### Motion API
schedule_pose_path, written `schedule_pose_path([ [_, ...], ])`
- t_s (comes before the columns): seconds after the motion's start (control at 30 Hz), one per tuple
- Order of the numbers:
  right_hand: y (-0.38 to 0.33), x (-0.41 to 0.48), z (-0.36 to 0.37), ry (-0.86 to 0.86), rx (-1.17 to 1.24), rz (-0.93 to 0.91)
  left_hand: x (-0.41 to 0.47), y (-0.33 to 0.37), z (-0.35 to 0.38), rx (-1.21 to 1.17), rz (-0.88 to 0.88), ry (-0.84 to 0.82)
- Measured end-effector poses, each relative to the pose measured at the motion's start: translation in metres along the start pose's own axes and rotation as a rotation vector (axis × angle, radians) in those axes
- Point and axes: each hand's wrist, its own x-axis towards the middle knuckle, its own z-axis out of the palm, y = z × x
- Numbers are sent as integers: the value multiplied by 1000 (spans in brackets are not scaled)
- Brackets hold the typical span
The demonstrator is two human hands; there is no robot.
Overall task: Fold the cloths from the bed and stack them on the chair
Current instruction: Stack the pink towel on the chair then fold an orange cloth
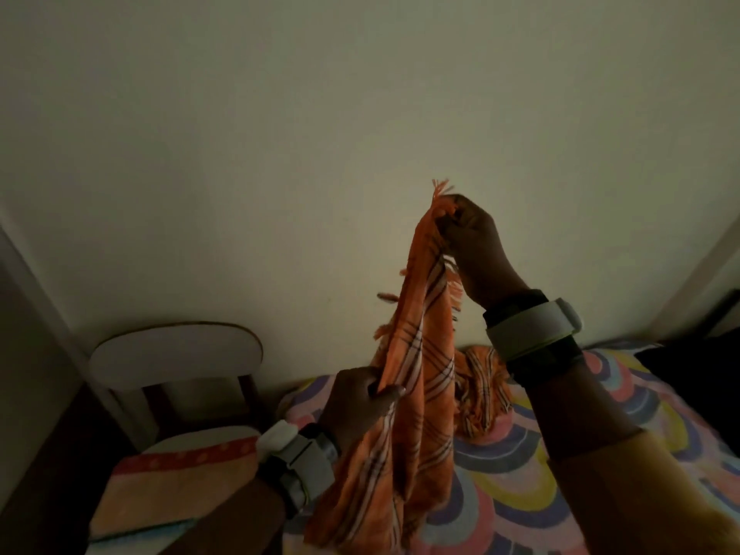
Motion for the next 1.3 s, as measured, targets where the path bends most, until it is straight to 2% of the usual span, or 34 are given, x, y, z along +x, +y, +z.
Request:
schedule_pose_path([
  [0.23, 14, 12, -18, 277, 22, 90, -12, -49, -10, -106, -234, -235],
  [0.33, 21, 15, -28, 333, 17, 137, -18, -61, -18, -71, -252, -372],
  [0.43, 35, 19, -34, 355, -31, 175, -21, -80, -23, -13, -320, -399],
  [0.5, 44, 18, -36, 333, -134, 159, -20, -80, -28, 31, -305, -377],
  [0.57, 50, 11, -28, 233, -258, 136, -11, -74, -36, 79, -252, -317],
  [0.63, 56, -12, -11, 36, -224, 208, 1, -66, -44, 99, -155, -278],
  [0.7, 62, -42, 10, -279, -169, 326, 12, -53, -50, 137, -84, -292],
  [0.77, 73, -72, 31, -584, -228, 454, 20, -42, -54, 174, -77, -374],
  [0.8, 80, -85, 40, -683, -242, 509, 23, -38, -56, 203, -60, -414],
  [0.87, 92, -102, 52, -737, -213, 604, 24, -33, -59, 259, -18, -459],
  [0.9, 98, -107, 55, -759, -244, 592, 22, -31, -61, 280, -20, -462],
  [0.97, 109, -114, 58, -856, -407, 458, 19, -33, -63, 275, -30, -450],
  [1.03, 114, -117, 60, -881, -556, 323, 15, -33, -69, 256, -48, -432],
  [1.13, 105, -106, 55, -815, -640, 189, 7, -37, -76, 131, -78, -418],
  [1.2, 95, -94, 49, -746, -610, 116, -1, -44, -78, 35, -182, -438],
  [1.3, 78, -78, 44, -578, -386, 241, -24, -60, -74, 62, -315, -508],
])
